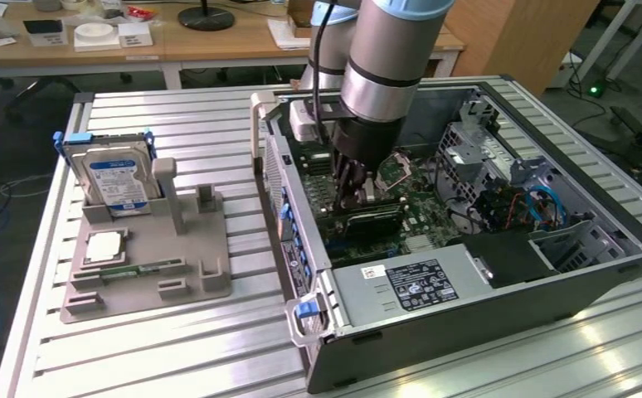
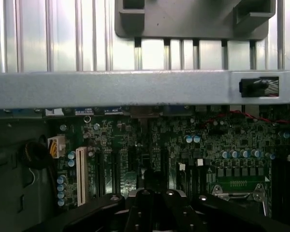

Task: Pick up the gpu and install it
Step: 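Press down on the gpu until it lock into place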

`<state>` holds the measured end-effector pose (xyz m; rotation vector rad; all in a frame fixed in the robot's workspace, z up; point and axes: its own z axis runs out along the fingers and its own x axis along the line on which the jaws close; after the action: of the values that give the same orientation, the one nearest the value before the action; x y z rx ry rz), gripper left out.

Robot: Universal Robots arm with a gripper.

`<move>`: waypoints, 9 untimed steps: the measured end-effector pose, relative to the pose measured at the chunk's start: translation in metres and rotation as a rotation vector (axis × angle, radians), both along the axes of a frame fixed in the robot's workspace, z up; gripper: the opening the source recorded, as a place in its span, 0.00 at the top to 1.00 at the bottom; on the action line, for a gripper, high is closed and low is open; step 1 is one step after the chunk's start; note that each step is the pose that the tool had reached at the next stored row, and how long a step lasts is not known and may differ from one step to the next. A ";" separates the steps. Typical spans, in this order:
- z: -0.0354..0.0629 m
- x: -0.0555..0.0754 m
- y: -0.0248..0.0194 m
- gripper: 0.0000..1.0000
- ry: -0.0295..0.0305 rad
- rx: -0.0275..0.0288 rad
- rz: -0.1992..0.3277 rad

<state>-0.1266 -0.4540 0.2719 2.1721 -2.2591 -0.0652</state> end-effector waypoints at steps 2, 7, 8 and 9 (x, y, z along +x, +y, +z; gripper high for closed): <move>0.0000 0.000 0.0002 0.89 -0.0252 0.0010 0.003; 0.0000 0.000 0.0002 0.89 -0.0321 0.0015 0.009; 0.0000 0.000 0.0002 0.89 -0.0321 0.0015 0.009; 0.0000 0.000 0.0002 0.89 -0.0322 0.0015 0.009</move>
<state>-0.1266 -0.4538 0.2719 2.2003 -2.2659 -0.0321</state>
